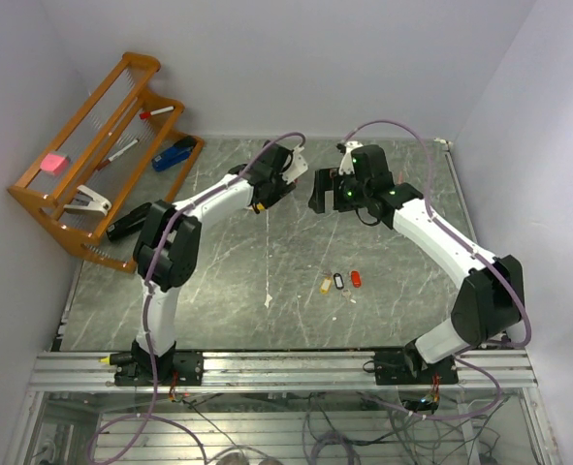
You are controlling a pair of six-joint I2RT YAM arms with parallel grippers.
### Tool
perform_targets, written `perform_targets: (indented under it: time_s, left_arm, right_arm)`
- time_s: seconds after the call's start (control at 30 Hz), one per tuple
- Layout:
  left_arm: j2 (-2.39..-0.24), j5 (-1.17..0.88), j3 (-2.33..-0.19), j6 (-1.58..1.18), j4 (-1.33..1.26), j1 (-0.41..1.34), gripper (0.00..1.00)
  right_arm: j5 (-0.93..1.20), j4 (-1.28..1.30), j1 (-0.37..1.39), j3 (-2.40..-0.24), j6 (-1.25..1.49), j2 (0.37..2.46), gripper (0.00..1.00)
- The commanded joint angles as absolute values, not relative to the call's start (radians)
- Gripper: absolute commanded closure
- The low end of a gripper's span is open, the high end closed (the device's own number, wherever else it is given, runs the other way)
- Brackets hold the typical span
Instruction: Put the keys on the keyring
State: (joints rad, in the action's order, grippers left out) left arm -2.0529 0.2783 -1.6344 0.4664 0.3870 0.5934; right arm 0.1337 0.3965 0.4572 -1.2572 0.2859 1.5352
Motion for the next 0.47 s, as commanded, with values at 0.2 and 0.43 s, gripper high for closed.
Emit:
perform_targets:
  time_s: [0.2,0.43]
  left_arm:
    - [-1.85,0.268,-1.731,0.364,0.506,0.597,0.26]
    - [-1.745,0.316,-1.662,0.374,0.497,0.594,0.06]
  right_arm:
    - [-0.048,0.438,0.447,-1.287,0.392,1.504,0.0]
    - [-0.087,0.414,0.446,-1.26,0.379,1.47,0.0]
